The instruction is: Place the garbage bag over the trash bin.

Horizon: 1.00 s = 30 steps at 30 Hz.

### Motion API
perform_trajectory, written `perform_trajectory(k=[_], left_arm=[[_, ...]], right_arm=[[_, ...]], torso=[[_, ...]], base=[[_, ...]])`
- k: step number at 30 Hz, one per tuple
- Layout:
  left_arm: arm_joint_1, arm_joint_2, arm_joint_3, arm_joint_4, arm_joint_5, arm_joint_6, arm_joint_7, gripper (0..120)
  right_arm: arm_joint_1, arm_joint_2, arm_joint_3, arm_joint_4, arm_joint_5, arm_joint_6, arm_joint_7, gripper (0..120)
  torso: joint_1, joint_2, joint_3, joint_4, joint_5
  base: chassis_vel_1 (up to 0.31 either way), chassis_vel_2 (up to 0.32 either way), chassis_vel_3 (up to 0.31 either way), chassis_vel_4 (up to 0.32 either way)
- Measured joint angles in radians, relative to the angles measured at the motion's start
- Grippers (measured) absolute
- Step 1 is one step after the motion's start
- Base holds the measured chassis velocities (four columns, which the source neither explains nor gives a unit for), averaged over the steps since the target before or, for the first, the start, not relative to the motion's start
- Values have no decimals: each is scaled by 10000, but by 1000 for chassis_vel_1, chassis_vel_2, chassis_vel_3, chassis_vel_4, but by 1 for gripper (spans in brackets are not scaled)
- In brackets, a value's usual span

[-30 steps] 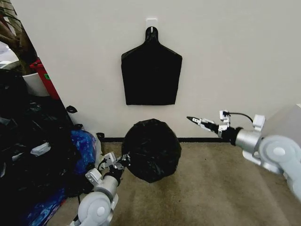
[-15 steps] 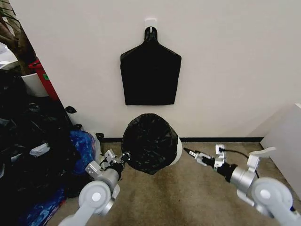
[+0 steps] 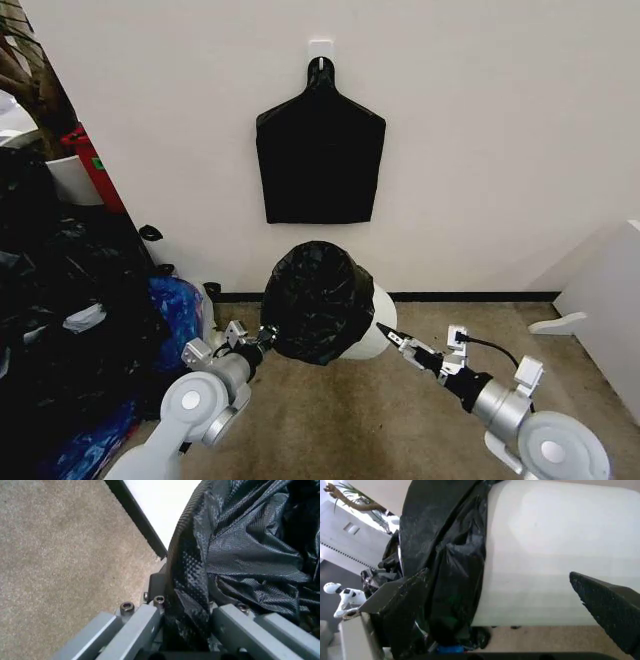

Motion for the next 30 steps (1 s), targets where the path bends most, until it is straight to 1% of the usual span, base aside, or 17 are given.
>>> perform_trajectory(k=[6, 14, 26, 30], left_arm=[[3, -8, 50, -60, 31, 1, -15, 1], [28, 41, 63, -196, 62, 1, -20, 1], [130, 61, 34, -453, 15, 6, -43, 1], [200, 79, -25, -575, -21, 12, -43, 1]], right_arm=[[108, 121, -171, 87, -189, 35, 154, 100], [316, 182, -255, -228, -447, 65, 175, 100], [424, 199, -99, -1273, -767, 245, -137, 100], [417, 199, 7, -1826, -930, 369, -374, 100]], torso=[[0, 0, 0, -1, -2], [0, 0, 1, -1, -2], [0, 0, 1, 0, -1], [0, 0, 1, -1, -1]], base=[[0, 0, 0, 0], [0, 0, 0, 0], [0, 0, 0, 0], [0, 0, 0, 0]])
